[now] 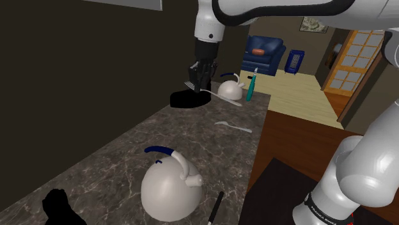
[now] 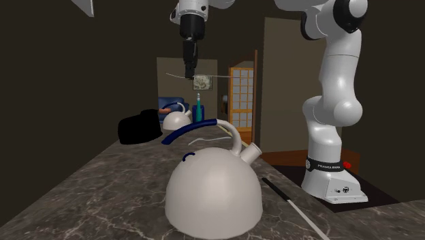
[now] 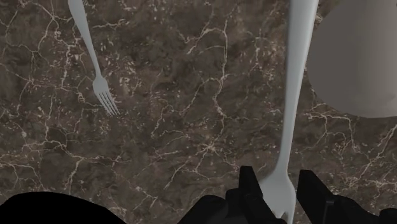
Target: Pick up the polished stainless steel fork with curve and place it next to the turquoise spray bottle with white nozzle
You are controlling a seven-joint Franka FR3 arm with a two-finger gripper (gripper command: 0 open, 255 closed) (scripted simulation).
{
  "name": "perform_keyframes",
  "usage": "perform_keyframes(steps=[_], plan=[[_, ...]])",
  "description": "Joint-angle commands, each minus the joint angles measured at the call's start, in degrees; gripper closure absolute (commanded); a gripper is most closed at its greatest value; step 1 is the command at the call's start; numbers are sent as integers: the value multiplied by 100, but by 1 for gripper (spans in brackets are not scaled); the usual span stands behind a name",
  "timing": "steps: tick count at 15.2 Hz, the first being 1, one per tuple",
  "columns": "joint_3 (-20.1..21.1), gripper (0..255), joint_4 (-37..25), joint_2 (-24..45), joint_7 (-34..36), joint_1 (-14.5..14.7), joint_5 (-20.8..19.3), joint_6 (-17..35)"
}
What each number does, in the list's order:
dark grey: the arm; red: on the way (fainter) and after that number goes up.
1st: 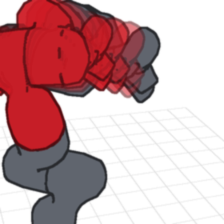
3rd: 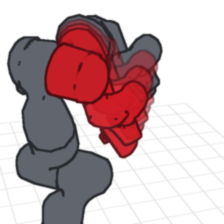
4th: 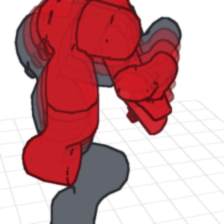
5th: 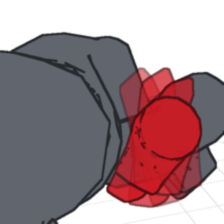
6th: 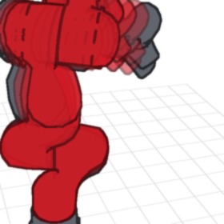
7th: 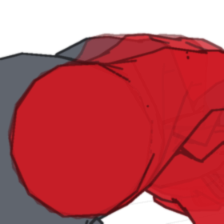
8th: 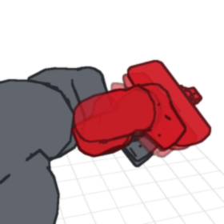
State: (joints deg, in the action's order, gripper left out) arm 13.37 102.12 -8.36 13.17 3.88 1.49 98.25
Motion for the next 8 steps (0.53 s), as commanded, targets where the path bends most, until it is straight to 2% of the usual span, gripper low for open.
perform_keyframes(steps=[1, 5, 8], plan=[[0, 255, -194, 27, 5, -1, -7, -170], [4, 255, -575, 103, 17, -3, -25, -478], [-252, 255, -371, -81, -419, -179, 10, -459]])
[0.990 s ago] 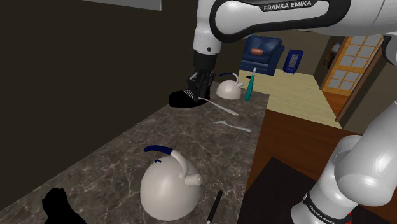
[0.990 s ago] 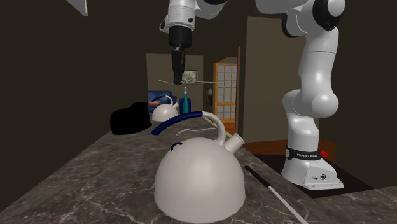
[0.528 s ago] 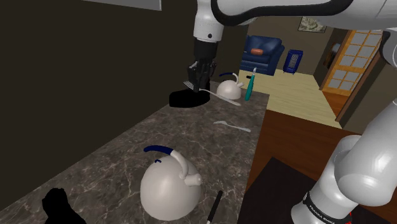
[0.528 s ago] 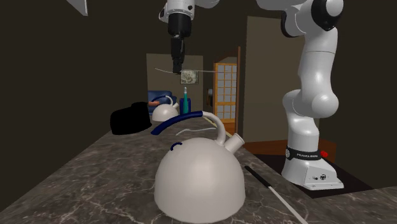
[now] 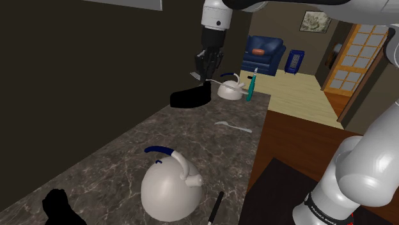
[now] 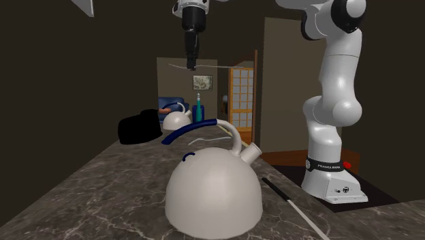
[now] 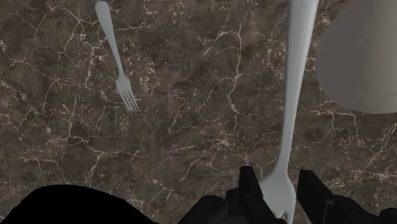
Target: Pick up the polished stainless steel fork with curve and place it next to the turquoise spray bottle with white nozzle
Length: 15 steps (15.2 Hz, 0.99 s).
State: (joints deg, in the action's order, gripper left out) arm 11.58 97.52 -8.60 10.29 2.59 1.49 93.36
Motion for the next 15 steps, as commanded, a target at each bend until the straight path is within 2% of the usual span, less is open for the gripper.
perform_keyframes(steps=[1, 8, 15], plan=[[-159, 255, 142, -105, -275, -107, 16, 35], [-763, 255, 325, -269, -1269, -500, 0, 36], [-1359, 255, 177, -134, -2247, -891, -41, 2]])
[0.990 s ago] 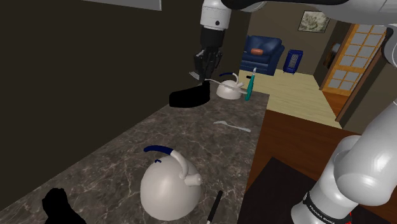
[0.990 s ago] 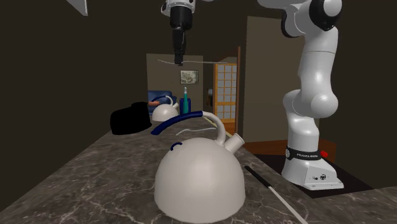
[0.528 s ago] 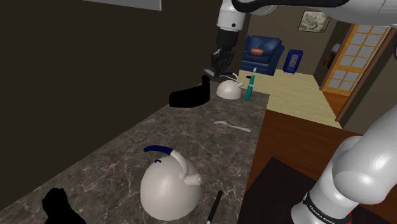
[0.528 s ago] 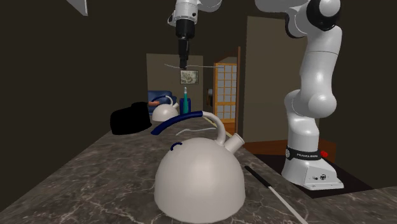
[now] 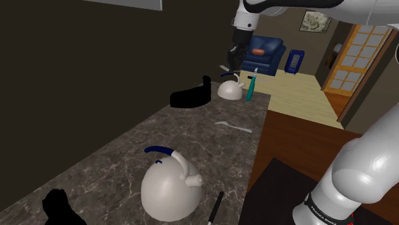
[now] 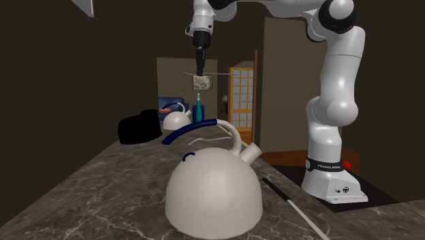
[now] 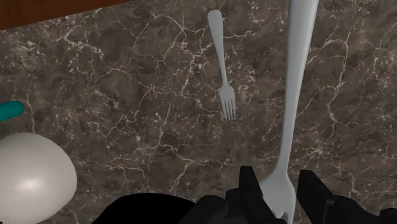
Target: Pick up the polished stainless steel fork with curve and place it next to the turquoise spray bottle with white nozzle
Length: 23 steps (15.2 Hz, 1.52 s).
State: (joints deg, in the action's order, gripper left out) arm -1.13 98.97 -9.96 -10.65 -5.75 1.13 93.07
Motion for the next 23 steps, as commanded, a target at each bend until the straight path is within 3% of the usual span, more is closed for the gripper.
perform_keyframes(steps=[1, 11, 19, 23], plan=[[-170, 255, -17, 46, -292, -114, -8, 23], [-963, 255, -911, 817, -1684, -713, 97, -145], [-1492, 255, -2298, 1930, -2779, -1341, 452, -511], [-1495, 255, -2002, 1888, -2821, -1353, 441, -259]])
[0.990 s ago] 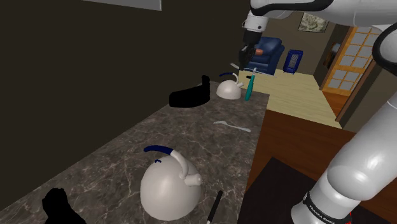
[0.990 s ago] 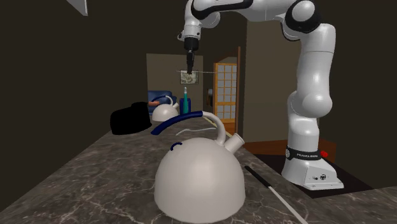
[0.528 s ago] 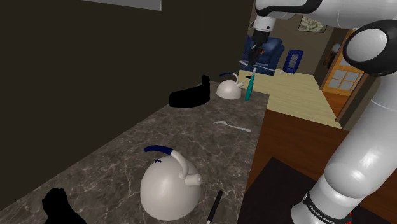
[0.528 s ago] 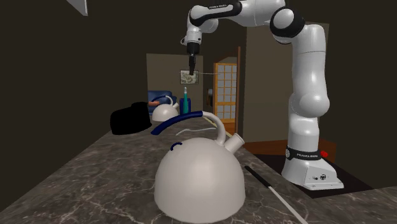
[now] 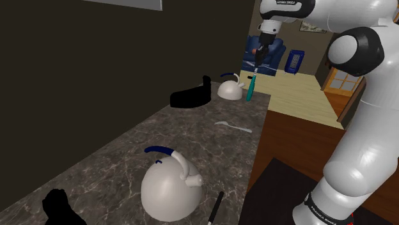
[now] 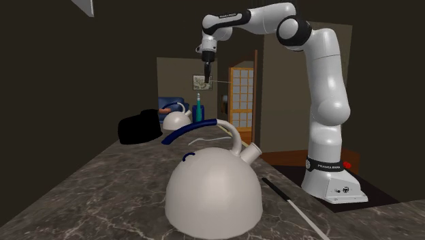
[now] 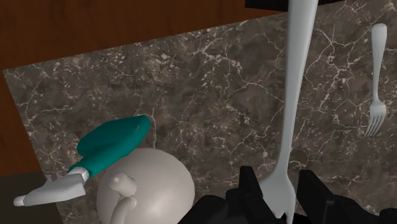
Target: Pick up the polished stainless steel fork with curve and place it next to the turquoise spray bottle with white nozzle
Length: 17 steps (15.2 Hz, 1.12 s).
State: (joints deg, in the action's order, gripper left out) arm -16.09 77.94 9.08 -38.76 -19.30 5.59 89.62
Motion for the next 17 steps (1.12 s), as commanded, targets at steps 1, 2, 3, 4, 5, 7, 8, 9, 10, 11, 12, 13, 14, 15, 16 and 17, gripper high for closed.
perform_keyframes(steps=[1, 2, 3, 4, 5, 7, 8, 9, 10, 11, 12, 13, 14, 15, 16, 17], plan=[[3, 255, 218, -46, -10, 10, -14, 175], [5, 255, 332, -73, -10, 17, -21, 263], [8, 255, 443, -98, -10, 24, -29, 350], [10, 255, 551, -121, -11, 30, -35, 436], [12, 255, 656, -142, -11, 35, -41, 521], [16, 255, 859, -179, -14, 45, -51, 689], [18, 255, 956, -194, -15, 49, -54, 772], [20, 255, 1051, -208, -17, 53, -58, 853], [21, 255, 1144, -221, -19, 56, -60, 935], [23, 255, 1235, -231, -21, 59, -63, 1015], [24, 255, 1324, -240, -24, 62, -64, 1095], [26, 255, 1411, -248, -27, 65, -65, 1175], [27, 255, 1495, -254, -30, 67, -66, 1253], [28, 255, 1578, -258, -33, 70, -66, 1332], [29, 255, 1659, -262, -37, 71, -66, 1410], [31, 255, 1738, -263, -41, 73, -65, 1487]])
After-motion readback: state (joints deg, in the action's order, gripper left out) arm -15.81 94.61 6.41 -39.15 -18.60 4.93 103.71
